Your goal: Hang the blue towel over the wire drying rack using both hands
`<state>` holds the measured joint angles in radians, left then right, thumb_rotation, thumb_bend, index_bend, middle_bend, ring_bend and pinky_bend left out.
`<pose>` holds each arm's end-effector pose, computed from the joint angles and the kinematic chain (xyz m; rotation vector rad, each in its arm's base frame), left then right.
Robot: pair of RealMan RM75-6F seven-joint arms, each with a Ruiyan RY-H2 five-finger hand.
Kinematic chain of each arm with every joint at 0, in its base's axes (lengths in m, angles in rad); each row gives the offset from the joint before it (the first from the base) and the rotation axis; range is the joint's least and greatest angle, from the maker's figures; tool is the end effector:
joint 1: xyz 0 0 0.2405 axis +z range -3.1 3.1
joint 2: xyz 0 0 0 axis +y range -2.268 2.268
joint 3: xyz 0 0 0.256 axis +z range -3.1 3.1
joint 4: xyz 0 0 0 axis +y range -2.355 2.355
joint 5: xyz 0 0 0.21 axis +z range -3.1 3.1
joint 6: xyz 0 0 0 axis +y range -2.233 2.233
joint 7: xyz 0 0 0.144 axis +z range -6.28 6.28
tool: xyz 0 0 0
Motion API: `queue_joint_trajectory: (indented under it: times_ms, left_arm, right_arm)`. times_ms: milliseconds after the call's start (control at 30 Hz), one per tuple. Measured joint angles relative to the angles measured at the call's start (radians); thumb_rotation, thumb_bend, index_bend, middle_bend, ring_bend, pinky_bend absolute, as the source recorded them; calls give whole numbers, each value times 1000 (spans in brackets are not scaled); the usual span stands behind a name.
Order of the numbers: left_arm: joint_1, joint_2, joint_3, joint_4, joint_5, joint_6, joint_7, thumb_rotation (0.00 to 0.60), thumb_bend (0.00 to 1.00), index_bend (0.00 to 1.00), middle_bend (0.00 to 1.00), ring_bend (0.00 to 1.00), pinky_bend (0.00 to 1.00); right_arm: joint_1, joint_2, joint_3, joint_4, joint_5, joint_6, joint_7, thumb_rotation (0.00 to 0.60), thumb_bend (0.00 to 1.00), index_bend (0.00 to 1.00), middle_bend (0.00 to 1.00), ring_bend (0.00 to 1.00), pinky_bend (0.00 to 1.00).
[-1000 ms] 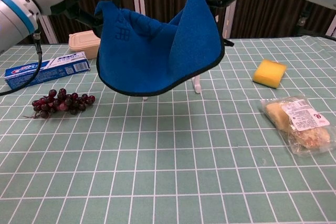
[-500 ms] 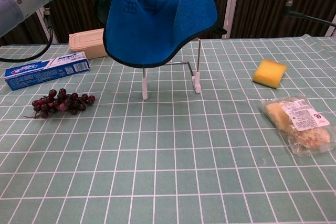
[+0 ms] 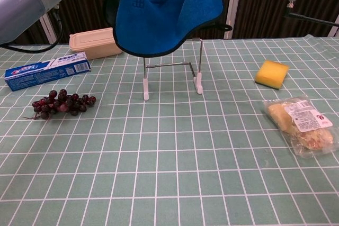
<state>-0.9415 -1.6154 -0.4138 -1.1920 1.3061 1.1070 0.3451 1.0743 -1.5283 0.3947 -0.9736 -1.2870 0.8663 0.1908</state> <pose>-0.0532 0.4322 0.0513 -1.6321 -0.4137 -1.2368 -0.0542 -0.4926 0.0848 1.6891 -0.7399 1.3440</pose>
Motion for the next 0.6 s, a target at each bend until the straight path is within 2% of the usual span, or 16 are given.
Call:
queue_joint_trajectory:
  times_ms: [267, 600]
  left_arm:
    - [-26, 17, -4, 22, 14, 25, 6, 600, 518, 807, 0, 0, 0]
    - [-25, -13, 47, 61, -17, -13, -27, 600, 519, 806, 0, 0, 0]
  right_arm:
    - [42, -5, 4, 70, -11, -15, 20, 600, 482, 632, 17, 0, 0]
    - [31, -14, -34, 107, -8, -37, 50, 600, 482, 632, 18, 0, 0]
